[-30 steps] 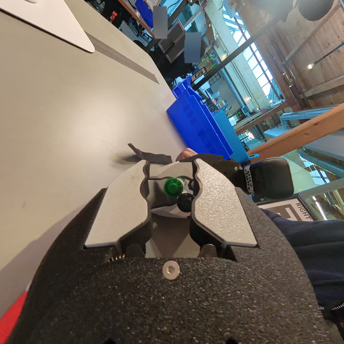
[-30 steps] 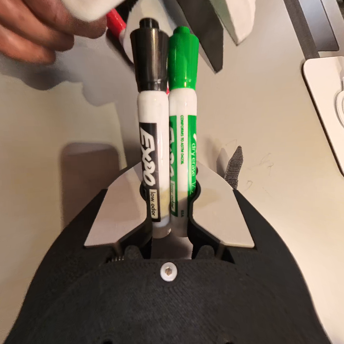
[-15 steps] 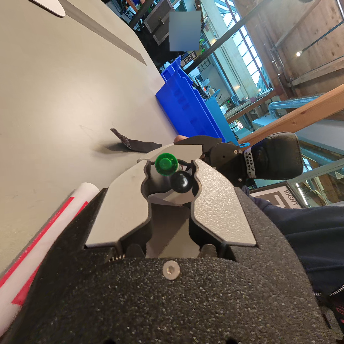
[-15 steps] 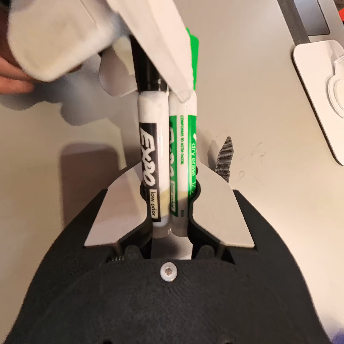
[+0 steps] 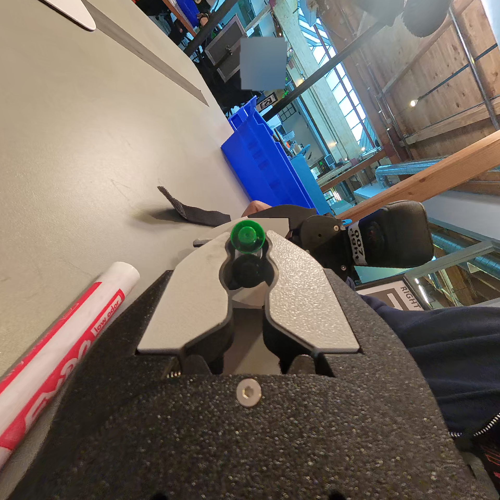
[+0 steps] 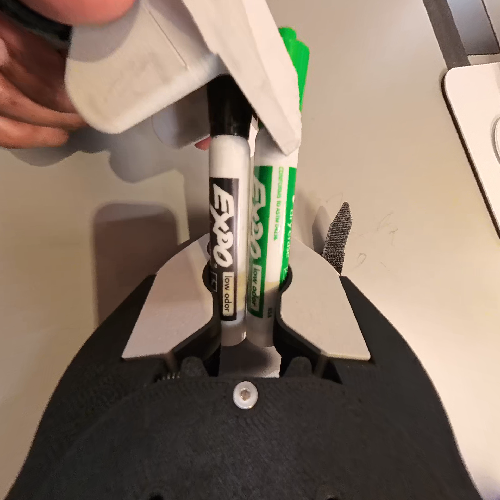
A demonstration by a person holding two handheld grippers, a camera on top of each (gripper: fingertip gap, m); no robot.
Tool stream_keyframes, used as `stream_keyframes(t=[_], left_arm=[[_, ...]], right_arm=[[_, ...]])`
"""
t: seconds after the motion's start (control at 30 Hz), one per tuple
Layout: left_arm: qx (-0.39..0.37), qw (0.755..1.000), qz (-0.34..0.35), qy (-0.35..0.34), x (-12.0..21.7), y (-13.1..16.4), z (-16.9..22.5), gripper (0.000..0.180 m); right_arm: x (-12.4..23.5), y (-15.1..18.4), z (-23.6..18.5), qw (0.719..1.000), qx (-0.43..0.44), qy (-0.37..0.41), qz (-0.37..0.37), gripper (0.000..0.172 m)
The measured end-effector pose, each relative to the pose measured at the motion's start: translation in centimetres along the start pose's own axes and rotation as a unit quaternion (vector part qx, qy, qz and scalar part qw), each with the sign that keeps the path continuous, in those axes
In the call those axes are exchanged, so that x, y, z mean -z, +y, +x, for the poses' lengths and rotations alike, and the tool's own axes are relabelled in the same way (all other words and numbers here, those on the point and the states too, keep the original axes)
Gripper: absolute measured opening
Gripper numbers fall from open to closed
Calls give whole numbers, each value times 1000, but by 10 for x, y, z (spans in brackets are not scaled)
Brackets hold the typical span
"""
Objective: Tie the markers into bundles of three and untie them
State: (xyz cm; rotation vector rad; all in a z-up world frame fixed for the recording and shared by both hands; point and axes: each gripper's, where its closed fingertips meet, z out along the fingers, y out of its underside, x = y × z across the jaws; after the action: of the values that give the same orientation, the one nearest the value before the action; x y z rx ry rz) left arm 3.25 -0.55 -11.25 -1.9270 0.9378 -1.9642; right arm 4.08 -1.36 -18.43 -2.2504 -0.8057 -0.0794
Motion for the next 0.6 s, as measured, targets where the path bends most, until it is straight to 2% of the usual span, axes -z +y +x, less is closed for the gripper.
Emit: stream_keyframes(t=[0.3,0.6], left_arm=[[48,998,39,-12,1,-1,-2,19],[62,996,56,-20,1,1,-2,19]], right_arm=[[0,-2,2,1000,16,20,-1,44],[0,-2,3,999,28,37,-12,44]])
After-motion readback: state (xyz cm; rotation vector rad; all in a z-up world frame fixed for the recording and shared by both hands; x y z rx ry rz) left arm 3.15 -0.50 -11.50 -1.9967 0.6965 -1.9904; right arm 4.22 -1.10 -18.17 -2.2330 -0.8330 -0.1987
